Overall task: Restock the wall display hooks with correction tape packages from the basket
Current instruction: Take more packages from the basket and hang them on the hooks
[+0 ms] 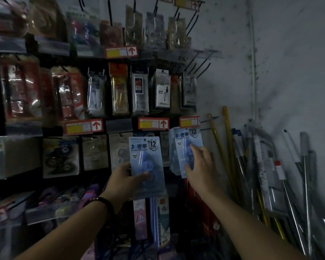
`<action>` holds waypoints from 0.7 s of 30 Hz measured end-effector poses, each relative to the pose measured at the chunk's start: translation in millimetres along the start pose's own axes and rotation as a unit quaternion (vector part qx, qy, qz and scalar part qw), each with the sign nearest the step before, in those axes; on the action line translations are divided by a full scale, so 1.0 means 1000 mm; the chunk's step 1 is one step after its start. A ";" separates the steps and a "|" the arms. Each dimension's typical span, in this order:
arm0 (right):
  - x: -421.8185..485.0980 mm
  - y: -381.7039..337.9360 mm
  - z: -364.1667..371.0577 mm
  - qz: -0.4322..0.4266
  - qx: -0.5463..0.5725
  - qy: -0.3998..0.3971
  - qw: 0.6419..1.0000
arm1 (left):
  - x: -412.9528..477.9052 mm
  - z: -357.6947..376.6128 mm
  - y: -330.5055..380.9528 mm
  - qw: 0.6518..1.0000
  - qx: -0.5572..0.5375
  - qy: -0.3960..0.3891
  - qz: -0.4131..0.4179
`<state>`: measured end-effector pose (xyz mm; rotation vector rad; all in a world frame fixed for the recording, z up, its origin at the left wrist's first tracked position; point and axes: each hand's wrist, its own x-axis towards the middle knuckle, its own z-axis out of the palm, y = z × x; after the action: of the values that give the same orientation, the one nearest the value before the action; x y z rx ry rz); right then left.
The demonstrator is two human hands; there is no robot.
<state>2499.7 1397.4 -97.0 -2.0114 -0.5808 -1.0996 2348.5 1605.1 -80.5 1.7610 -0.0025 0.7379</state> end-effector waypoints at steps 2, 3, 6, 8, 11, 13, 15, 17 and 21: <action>0.003 0.004 0.001 -0.012 -0.008 -0.003 1.000 | 0.001 0.002 0.001 1.000 -0.004 -0.004 -0.001; 0.005 0.005 0.001 -0.012 -0.011 -0.002 1.000 | 0.002 0.002 0.001 1.000 -0.003 -0.006 -0.001; 0.008 0.007 0.000 -0.006 -0.013 0.009 1.000 | 0.002 0.003 0.001 1.000 0.000 -0.014 -0.003; 0.009 0.007 -0.002 -0.017 -0.026 0.007 0.999 | 0.001 0.004 0.001 1.000 -0.001 -0.025 -0.010; 0.013 0.010 -0.002 -0.011 -0.034 -0.006 0.999 | 0.000 0.005 0.002 1.000 0.005 -0.028 -0.008; 0.017 0.013 0.001 -0.014 -0.050 -0.017 0.999 | -0.001 0.006 0.003 1.000 0.005 -0.029 -0.008; 0.024 0.014 0.004 -0.015 -0.064 -0.039 0.997 | -0.001 0.007 0.005 0.999 0.003 -0.031 -0.009; 0.030 0.012 0.008 -0.007 -0.076 -0.055 0.996 | -0.001 0.008 0.006 1.000 -0.002 -0.027 -0.011; 0.032 0.009 0.012 0.008 -0.103 -0.071 0.992 | -0.003 0.009 0.005 1.000 -0.004 -0.016 -0.008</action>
<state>2528.7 1401.8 -77.9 -2.2833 -0.5391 -1.0494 2348.6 1594.6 -78.7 1.7622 -0.0133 0.6981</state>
